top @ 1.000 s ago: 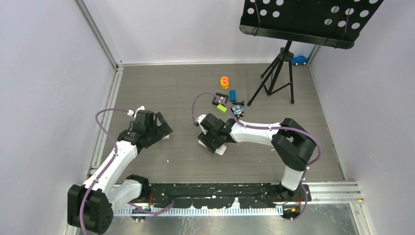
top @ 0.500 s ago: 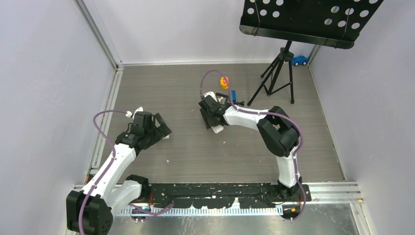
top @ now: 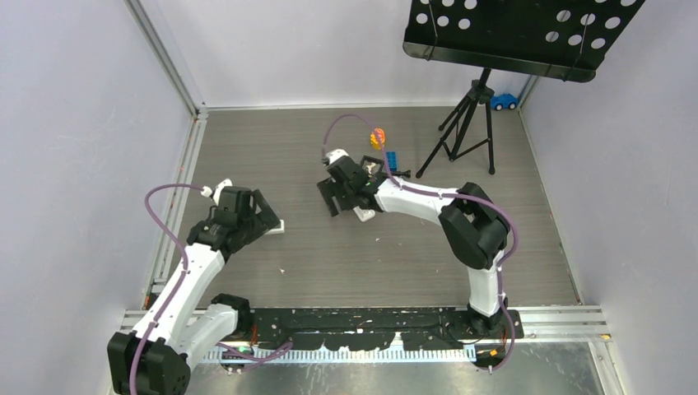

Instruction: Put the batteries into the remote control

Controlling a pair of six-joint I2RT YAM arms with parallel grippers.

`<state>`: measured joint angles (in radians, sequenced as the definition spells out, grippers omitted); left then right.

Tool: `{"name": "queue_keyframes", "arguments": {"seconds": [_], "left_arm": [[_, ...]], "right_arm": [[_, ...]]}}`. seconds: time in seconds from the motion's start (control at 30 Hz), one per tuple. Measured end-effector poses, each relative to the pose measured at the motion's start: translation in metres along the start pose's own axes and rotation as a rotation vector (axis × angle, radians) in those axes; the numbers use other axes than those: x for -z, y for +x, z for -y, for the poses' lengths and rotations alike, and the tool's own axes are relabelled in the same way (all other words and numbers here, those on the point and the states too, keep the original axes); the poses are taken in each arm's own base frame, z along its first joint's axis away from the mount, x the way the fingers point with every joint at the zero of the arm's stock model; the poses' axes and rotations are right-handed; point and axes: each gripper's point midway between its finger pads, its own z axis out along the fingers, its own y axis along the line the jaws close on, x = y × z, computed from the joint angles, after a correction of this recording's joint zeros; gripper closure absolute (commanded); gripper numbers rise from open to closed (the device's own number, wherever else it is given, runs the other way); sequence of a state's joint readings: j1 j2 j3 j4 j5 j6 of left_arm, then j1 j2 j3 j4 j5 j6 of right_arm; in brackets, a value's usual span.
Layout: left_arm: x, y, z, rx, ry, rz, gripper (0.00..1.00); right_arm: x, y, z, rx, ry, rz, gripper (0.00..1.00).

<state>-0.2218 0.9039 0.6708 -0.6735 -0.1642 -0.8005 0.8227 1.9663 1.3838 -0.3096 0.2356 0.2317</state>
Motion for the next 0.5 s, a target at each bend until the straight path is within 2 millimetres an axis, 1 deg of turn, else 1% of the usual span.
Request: {"name": "queue_keyframes", "arguments": {"seconds": [0.1, 0.17, 0.2, 0.27, 0.33, 0.4, 0.5], "left_arm": [[0.01, -0.012, -0.003, 0.007, -0.025, 0.041, 0.0], [0.018, -0.022, -0.007, 0.013, -0.044, 0.079, 0.0], [0.023, -0.027, -0.009, 0.017, -0.057, 0.097, 0.0], [0.033, -0.035, -0.015, 0.023, -0.084, 0.133, 0.0], [0.045, -0.044, -0.021, 0.029, -0.112, 0.173, 0.0], [0.057, -0.051, -0.027, 0.036, -0.133, 0.21, 0.0], [0.074, -0.06, -0.035, 0.047, -0.151, 0.264, 0.0]], "right_arm": [[0.011, -0.01, -0.04, 0.103, -0.129, 0.044, 0.17], [0.015, -0.012, -0.073, 0.189, -0.208, 0.063, 0.17], [0.016, -0.014, -0.093, 0.237, -0.251, 0.075, 0.17], [0.011, -0.016, -0.121, 0.299, -0.303, 0.096, 0.17], [0.003, -0.013, -0.148, 0.349, -0.366, 0.104, 0.17], [-0.009, -0.007, -0.164, 0.381, -0.411, 0.102, 0.17], [-0.028, 0.005, -0.171, 0.429, -0.456, 0.084, 0.17]]}}
